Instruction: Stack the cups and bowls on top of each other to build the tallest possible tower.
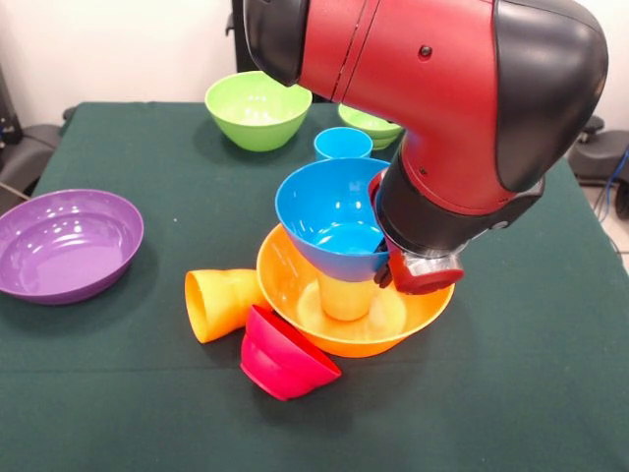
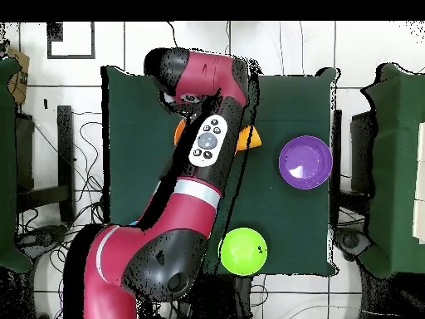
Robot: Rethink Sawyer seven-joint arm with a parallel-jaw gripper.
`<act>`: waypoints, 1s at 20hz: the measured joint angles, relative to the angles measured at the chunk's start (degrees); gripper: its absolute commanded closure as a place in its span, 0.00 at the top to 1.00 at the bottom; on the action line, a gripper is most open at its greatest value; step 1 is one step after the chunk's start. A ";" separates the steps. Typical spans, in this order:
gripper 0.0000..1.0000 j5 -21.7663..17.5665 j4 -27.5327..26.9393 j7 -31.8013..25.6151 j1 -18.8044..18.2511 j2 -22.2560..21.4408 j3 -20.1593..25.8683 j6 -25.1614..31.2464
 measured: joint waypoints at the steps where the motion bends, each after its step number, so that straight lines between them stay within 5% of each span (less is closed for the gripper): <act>1: 0.00 0.00 0.00 0.00 0.00 0.00 0.00 0.00; 20: 0.00 0.00 0.20 0.01 0.00 -0.06 0.00 -0.61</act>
